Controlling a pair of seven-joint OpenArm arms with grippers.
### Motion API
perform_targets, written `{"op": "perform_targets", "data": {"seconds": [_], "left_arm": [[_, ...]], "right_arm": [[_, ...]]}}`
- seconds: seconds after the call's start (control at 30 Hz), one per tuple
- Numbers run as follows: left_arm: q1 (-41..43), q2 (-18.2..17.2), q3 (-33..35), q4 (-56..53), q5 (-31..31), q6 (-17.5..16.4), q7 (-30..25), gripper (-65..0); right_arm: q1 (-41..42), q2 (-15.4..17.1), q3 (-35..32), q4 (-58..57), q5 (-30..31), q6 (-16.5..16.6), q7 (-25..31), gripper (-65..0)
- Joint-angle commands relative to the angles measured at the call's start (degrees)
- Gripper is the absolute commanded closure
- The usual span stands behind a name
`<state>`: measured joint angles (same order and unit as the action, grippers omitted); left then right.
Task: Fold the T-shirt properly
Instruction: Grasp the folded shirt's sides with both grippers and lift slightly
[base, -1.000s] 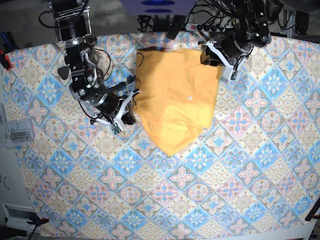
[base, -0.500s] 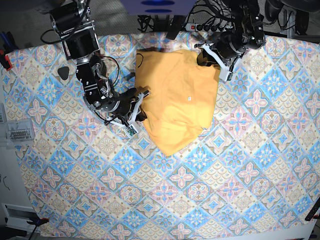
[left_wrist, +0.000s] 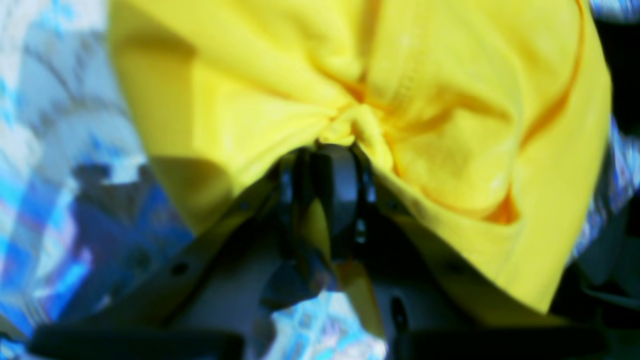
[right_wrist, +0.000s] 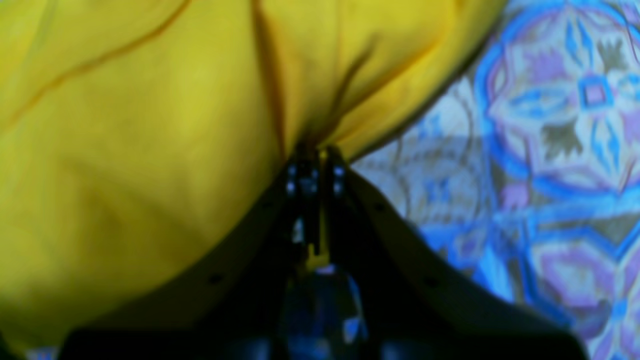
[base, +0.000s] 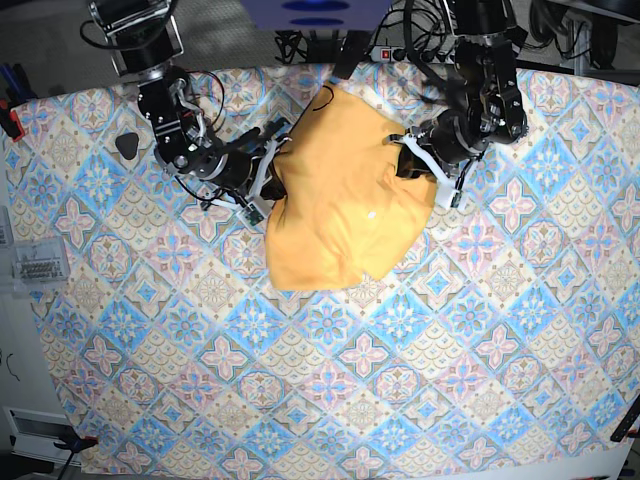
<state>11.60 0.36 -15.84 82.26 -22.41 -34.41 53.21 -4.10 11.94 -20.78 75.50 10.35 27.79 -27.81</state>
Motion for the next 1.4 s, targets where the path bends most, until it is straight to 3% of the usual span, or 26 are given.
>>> {"op": "perform_targets", "data": {"seconds": [0.0, 0.2, 0.3, 0.5, 0.7, 0.83, 1.1, 1.37], "left_arm": [[-0.8, -0.2, -0.1, 0.4, 0.8, 0.5, -0.1, -9.2], [-4.8, -0.7, -0.1, 0.3, 2.4, 2.1, -0.1, -9.2], [-6.9, -0.6, -0.1, 0.3, 5.1, 4.3, -0.1, -9.2], [-9.7, -0.4, 0.1, -0.5, 6.2, 4.5, -2.3, -9.2], [-14.2, -0.3, 0.1, -8.8, 6.0, 4.5, -4.6, -8.8], [-11.6, -0.7, 0.0, -5.8, 5.5, 4.5, -4.6, -8.6], [3.3, -0.5, -0.1, 14.8, 5.5, 4.5, -4.2, -8.7], [4.7, -0.1, -0.1, 9.8, 5.4, 4.5, -4.6, -8.6]], "right_arm": [[-0.3, 0.5, 1.6, 1.7, -0.4, -0.2, 0.3, -0.2], [-5.3, 0.6, 7.7, 6.6, -0.4, -0.1, 0.2, -0.2], [-7.1, 2.3, 7.5, 8.8, -0.4, -0.1, 0.2, -0.2], [-9.5, 2.5, 7.5, 12.6, -0.4, -0.1, 0.2, -0.2], [-11.1, 2.5, 7.4, 16.2, -0.4, -0.1, 0.2, -0.2], [-11.0, 2.5, 7.4, 17.4, -0.4, -0.1, 0.2, -0.2], [-5.6, 2.3, 7.4, 13.2, -0.4, -0.1, 0.2, -0.2], [0.9, 0.6, 4.1, 4.6, -0.4, -0.1, 0.2, -0.2]]}}
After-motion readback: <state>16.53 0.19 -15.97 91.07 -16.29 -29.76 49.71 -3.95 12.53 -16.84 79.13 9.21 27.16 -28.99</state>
